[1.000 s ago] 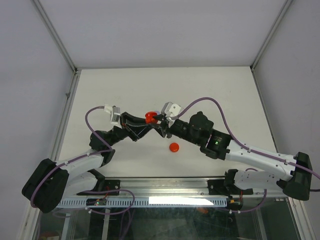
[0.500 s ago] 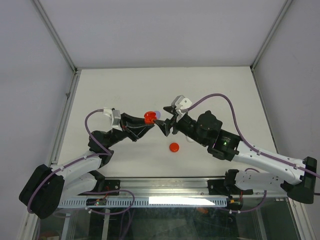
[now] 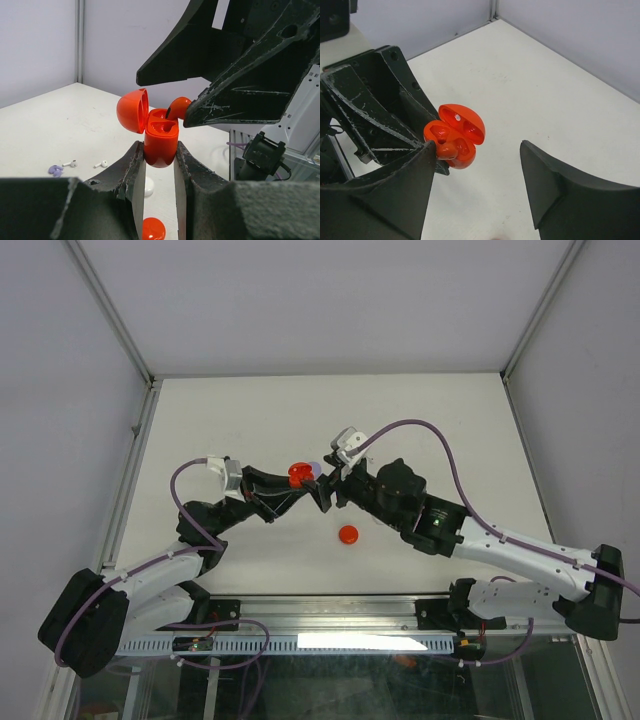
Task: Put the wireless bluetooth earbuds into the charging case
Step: Place the earbud in the charging case, then pick up the earbud from the center of the board.
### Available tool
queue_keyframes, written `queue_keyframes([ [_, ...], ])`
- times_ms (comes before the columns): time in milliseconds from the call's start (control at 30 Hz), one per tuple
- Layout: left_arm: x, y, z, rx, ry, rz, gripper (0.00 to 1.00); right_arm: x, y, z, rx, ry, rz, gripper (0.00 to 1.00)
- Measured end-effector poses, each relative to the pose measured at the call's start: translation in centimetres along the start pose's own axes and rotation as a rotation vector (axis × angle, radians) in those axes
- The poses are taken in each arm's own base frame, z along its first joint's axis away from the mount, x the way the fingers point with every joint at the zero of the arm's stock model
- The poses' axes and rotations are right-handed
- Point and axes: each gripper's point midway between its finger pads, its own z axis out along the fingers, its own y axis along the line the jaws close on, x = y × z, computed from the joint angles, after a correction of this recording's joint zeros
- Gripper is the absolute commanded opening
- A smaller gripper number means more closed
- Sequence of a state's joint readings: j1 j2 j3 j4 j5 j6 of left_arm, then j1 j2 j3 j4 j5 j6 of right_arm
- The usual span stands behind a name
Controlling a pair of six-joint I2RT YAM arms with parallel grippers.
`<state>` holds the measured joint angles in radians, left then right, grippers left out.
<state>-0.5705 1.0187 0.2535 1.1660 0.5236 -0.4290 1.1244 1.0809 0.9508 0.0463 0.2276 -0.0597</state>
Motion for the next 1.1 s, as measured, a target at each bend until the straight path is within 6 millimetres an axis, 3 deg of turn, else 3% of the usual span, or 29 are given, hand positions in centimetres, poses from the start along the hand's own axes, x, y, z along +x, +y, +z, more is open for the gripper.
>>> queue_keyframes([
  [767, -0.4, -0.5, -0.2, 0.017, -0.011, 0.011, 0.00, -0.8, -2.3, -1.9, 0.094, -0.006, -0.059, 0.76],
  [900, -0.3, -0.4, -0.5, 0.003, -0.010, 0.014, 0.00, 0.6, -3.8, -2.0, 0.168, 0.049, -0.046, 0.79],
  [1100, 0.2, -0.1, -1.8, -0.053, -0.002, 0.017, 0.00, 5.5, -8.3, -2.6, 0.363, 0.249, 0.042, 0.80],
])
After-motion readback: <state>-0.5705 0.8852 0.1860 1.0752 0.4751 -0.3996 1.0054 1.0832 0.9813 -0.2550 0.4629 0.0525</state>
